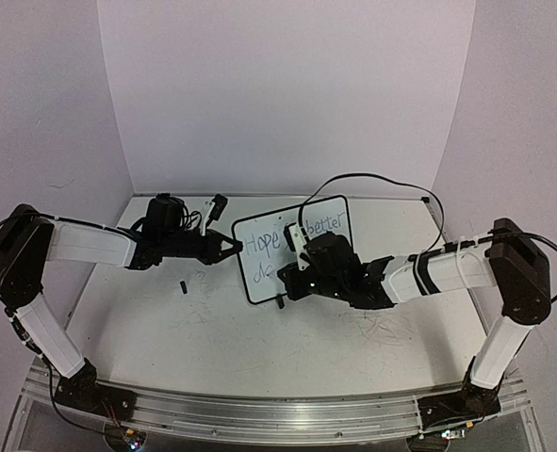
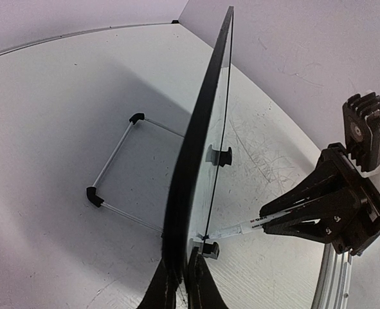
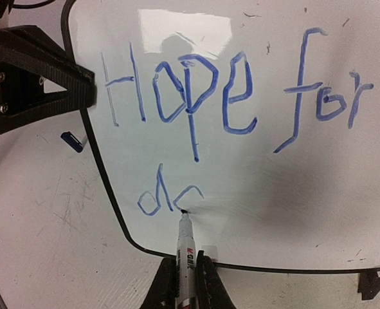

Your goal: Write a sentence on the whiteboard

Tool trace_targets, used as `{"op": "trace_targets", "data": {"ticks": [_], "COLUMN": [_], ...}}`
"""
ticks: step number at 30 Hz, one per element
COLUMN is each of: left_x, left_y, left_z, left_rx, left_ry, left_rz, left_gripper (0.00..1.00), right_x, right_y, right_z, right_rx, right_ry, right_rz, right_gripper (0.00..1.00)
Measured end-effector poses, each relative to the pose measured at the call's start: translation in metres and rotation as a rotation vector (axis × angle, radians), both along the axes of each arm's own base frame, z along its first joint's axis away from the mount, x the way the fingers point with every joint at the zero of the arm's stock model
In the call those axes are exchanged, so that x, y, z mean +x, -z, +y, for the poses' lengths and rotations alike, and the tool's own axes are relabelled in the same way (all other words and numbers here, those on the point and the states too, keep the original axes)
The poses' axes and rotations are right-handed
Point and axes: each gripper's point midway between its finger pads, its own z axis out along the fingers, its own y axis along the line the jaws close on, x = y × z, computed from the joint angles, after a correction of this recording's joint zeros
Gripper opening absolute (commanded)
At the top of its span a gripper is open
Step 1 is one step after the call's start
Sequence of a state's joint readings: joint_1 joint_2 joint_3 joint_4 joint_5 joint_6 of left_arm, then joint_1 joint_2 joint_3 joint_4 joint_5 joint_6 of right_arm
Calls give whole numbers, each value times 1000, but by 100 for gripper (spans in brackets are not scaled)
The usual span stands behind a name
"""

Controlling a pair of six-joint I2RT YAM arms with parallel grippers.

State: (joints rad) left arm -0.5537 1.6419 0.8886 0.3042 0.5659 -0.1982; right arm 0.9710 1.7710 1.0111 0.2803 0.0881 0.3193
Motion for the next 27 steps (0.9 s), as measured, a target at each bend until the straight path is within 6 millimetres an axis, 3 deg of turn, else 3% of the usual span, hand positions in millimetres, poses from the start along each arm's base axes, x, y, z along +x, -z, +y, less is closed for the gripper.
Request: {"op": "trace_targets", "data": {"ticks": [27], "left_x": [0], "left_y": [0], "left_z": [0], "left_rx": [1], "left_ry": [-2], "left_rz": [-2], "left_gripper": [0], "right_x": [9], "right_y": [-11], "right_z": [-8], "right_rx": [-4], "right_ry": [49], "right_rz": [-38], "right_gripper": [0]}}
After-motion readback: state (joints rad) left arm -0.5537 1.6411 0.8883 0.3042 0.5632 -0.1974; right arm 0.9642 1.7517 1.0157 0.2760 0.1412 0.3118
